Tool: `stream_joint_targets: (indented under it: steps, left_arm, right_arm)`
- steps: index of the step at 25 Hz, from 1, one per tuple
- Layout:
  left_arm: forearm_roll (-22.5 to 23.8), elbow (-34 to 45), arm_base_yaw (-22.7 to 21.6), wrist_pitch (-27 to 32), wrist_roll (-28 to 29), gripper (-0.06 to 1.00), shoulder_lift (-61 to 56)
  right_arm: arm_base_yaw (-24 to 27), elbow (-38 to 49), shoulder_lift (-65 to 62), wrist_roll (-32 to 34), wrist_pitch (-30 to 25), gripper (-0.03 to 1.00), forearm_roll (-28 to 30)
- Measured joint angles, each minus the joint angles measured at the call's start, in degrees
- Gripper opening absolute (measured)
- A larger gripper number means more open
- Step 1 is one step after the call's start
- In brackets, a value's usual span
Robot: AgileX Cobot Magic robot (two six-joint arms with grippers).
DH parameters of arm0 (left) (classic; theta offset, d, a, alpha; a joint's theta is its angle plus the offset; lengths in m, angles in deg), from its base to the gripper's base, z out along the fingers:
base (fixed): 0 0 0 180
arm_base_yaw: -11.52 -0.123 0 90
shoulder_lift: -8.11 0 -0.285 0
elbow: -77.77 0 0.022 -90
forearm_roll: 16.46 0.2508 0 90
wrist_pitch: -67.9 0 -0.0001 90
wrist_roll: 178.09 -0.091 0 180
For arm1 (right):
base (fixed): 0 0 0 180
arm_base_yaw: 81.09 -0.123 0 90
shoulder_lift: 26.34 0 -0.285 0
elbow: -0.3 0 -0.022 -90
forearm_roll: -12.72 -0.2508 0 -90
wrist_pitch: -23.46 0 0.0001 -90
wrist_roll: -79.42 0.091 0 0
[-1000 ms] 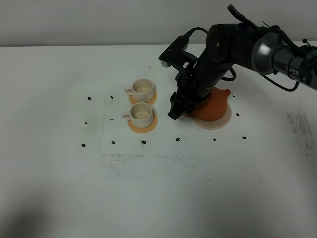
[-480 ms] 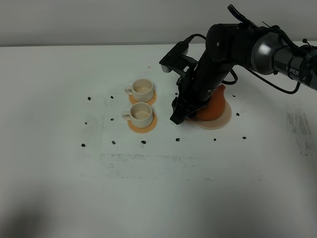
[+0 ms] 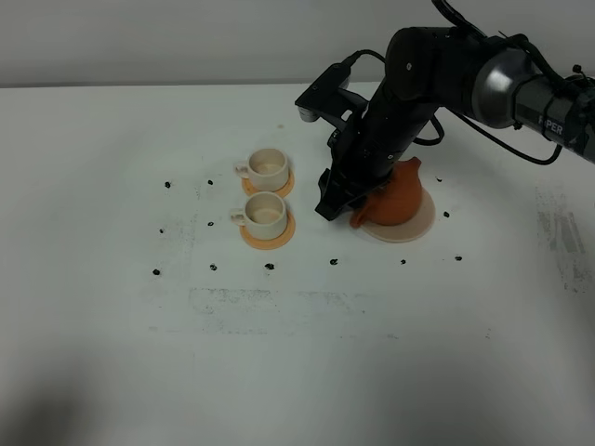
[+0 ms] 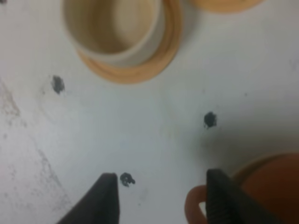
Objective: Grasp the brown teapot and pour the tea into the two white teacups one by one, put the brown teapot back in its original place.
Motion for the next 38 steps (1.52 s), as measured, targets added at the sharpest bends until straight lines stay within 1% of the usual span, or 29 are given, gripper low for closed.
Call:
stream_joint_targets:
  steps: [4,6,9,12,15,18,21,23,25,29,32,33,35,36,38]
  left_arm:
    - [0.0,0.0,0.0,0.0,0.0,0.35,0.0]
    - [0.0,0.0,0.0,0.0,0.0,0.35,0.0]
    - [0.0,0.0,0.0,0.0,0.0,0.35,0.0]
    - [0.0,0.0,0.0,0.0,0.0,0.35,0.0]
    - [0.0,0.0,0.0,0.0,0.0,0.35,0.0]
    - [0.0,0.0,0.0,0.0,0.0,0.35,0.0]
    - [0.0,0.0,0.0,0.0,0.0,0.35,0.0]
    - [0.0,0.0,0.0,0.0,0.0,0.35,0.0]
    - [0.0,0.0,0.0,0.0,0.0,0.35,0.0]
    - [0.0,0.0,0.0,0.0,0.0,0.35,0.0]
    - [0.0,0.0,0.0,0.0,0.0,0.35,0.0]
    - [0.0,0.0,0.0,0.0,0.0,0.35,0.0]
    - [0.0,0.0,0.0,0.0,0.0,0.35,0.0]
    - [0.0,0.0,0.0,0.0,0.0,0.35,0.0]
    - [0.0,0.0,0.0,0.0,0.0,0.35,0.0]
  right_arm:
    - [0.0,-2.9,0.0,0.2,-0.4,0.44,-1.4]
    - [0.0,-5.3,0.0,1.7,-0.5,0.44,-2.0]
    - [0.0,-9.6,0.0,6.6,-0.4,0.44,-1.9]
    - [0.0,-13.3,0.0,12.4,0.1,0.44,-0.3]
    - [0.0,-15.0,0.0,15.1,-0.2,0.44,1.3]
    - [0.0,-15.3,0.0,15.9,-1.3,0.44,1.0]
    - [0.0,-15.4,0.0,16.0,-1.9,0.44,-3.2]
    - [0.0,-15.4,0.0,14.9,-2.8,0.44,-6.9]
    - [-0.3,-15.4,0.0,13.1,-3.5,0.44,-9.1]
    - [-0.6,-15.4,0.0,11.9,-4.9,0.44,-10.2]
    - [-0.6,-15.4,-0.1,12.4,-4.9,0.44,-8.1]
    - [-0.9,-15.1,-0.5,13.0,-4.4,0.44,-6.1]
    - [-1.8,-12.1,-3.0,14.5,-1.1,0.44,-2.7]
    - [-2.4,-10.0,-4.9,14.8,1.2,0.44,-1.6]
    - [-3.6,-4.1,-9.0,15.7,7.6,0.44,-1.1]
